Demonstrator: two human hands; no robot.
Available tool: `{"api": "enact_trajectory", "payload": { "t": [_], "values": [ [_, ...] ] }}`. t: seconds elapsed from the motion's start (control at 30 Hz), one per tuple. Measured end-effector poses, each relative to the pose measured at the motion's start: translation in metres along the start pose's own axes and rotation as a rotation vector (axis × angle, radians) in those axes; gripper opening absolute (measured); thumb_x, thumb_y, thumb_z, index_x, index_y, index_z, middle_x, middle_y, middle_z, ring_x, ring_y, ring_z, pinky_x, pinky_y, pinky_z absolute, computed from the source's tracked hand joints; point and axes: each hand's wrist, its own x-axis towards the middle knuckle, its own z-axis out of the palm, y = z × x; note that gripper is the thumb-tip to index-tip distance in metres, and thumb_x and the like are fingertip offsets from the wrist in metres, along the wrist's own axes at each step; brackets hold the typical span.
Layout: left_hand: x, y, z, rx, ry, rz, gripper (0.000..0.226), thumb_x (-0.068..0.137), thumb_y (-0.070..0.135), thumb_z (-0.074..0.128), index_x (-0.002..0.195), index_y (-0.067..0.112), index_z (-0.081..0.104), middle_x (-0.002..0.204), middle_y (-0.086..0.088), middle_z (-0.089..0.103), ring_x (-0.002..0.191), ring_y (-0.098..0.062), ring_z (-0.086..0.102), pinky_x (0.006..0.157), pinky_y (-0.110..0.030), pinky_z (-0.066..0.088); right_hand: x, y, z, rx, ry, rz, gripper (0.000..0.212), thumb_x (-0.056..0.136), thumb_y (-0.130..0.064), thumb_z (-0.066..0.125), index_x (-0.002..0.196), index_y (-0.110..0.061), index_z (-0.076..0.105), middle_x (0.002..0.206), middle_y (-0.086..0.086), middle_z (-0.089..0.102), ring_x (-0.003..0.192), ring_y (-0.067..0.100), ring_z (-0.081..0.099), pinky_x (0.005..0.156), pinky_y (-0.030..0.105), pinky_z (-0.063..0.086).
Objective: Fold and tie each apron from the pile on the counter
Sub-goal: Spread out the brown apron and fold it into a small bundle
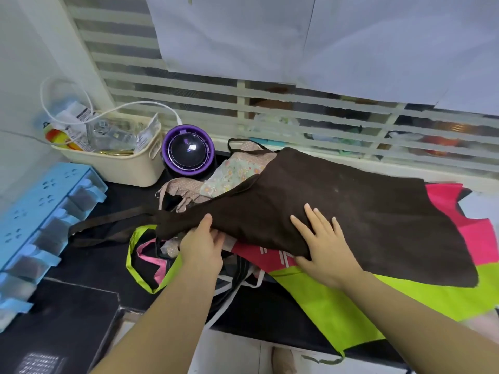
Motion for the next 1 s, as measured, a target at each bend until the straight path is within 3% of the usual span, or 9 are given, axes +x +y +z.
{"api": "enact_trajectory", "payload": {
  "t": [0.13,0.33,0.43,0.5,0.63,0.73,0.83,0.93,1.0],
  "values": [
    [-0.009,0.014,0.006,0.045,0.038,0.182,0.017,0.093,0.021,0.062,0.106,0.011,0.057,0.103,-0.007,0.066,0.092,-0.018,0.065,0.077,-0.032,0.055,-0.003,-0.007,-0.013,0.052,0.016,0.0,0.085,0.072,-0.061,0.018,0.152,-0.033,0.015,0.161,0.004,-0.001,0.148,0.023,-0.002,0.118,0.047,0.0],
    [0.008,0.032,-0.016,0.124,0.266,0.39,0.037,0.085,0.032,0.068,0.117,0.014,0.061,0.11,0.001,0.067,0.1,-0.02,0.066,0.091,-0.043,0.053,-0.008,-0.005,-0.004,-0.027,0.075,-0.011,0.083,0.049,-0.016,0.09,0.126,-0.015,0.061,0.129,0.011,0.061,0.115,0.031,0.061,0.087,0.048,0.052],
    [0.021,0.029,-0.028,0.151,0.377,0.31,0.047,0.083,0.029,0.07,0.125,0.013,0.054,0.111,0.001,0.059,0.104,-0.025,0.062,0.092,-0.048,0.052,-0.009,-0.011,-0.011,0.043,0.05,-0.048,0.065,0.082,-0.002,0.064,0.142,-0.02,0.044,0.148,0.003,0.042,0.136,0.022,0.041,0.109,0.042,0.035],
    [0.024,0.028,-0.027,0.169,0.46,0.228,0.065,0.082,0.027,0.073,0.136,0.011,0.04,0.124,-0.003,0.049,0.113,-0.026,0.054,0.097,-0.046,0.048,-0.011,-0.011,-0.018,0.029,-0.161,-0.069,0.066,0.093,-0.008,0.045,0.151,-0.027,0.02,0.159,-0.003,0.016,0.147,0.015,0.014,0.118,0.039,0.019],
    [0.01,0.029,-0.008,0.468,0.614,0.302,0.085,0.082,0.023,0.072,0.148,0.017,0.019,0.15,-0.012,0.021,0.134,-0.031,0.029,0.107,-0.044,0.031,-0.009,-0.004,-0.043,0.254,-0.306,-0.076,0.073,0.088,-0.037,0.062,0.15,-0.031,0.024,0.157,-0.004,0.02,0.144,0.016,0.02,0.117,0.035,0.023],
    [0.005,0.018,0.011,0.677,0.488,0.674,0.081,0.083,0.014,0.07,0.148,0.013,0.021,0.149,-0.015,0.019,0.133,-0.033,0.026,0.106,-0.047,0.032,0.007,0.015,-0.064,0.334,-0.124,-0.036,0.061,0.087,-0.037,0.065,0.142,-0.026,0.041,0.146,-0.003,0.042,0.135,0.014,0.038,0.111,0.025,0.028],
    [0.008,0.009,0.035,0.92,0.123,0.931,0.06,0.088,0.017,0.063,0.141,0.012,0.038,0.142,-0.012,0.037,0.13,-0.024,0.036,0.107,-0.043,0.036,0.029,0.044,-0.072,0.308,-0.048,0.033,0.052,0.09,-0.031,0.062,0.14,-0.023,0.046,0.144,0.0,0.045,0.133,0.018,0.04,0.111,0.027,0.026],
    [0.021,-0.001,0.065,1.218,-0.271,0.796,0.048,0.094,0.031,0.056,0.138,0.015,0.045,0.14,-0.004,0.046,0.129,-0.015,0.041,0.102,-0.025,0.031,0.05,0.075,-0.066,0.299,-0.102,0.124,0.054,0.094,-0.034,0.055,0.144,-0.024,0.038,0.151,0.002,0.035,0.138,0.022,0.032,0.114,0.035,0.026],
    [0.031,-0.008,0.083,1.344,-0.351,0.686,0.049,0.096,0.035,0.053,0.14,0.017,0.043,0.144,-0.001,0.043,0.132,-0.016,0.039,0.104,-0.028,0.031,0.058,0.097,-0.056,0.276,-0.184,0.201,0.058,0.097,-0.041,0.048,0.149,-0.024,0.029,0.156,0.005,0.024,0.142,0.026,0.024,0.116,0.038,0.022]
  ]
}}
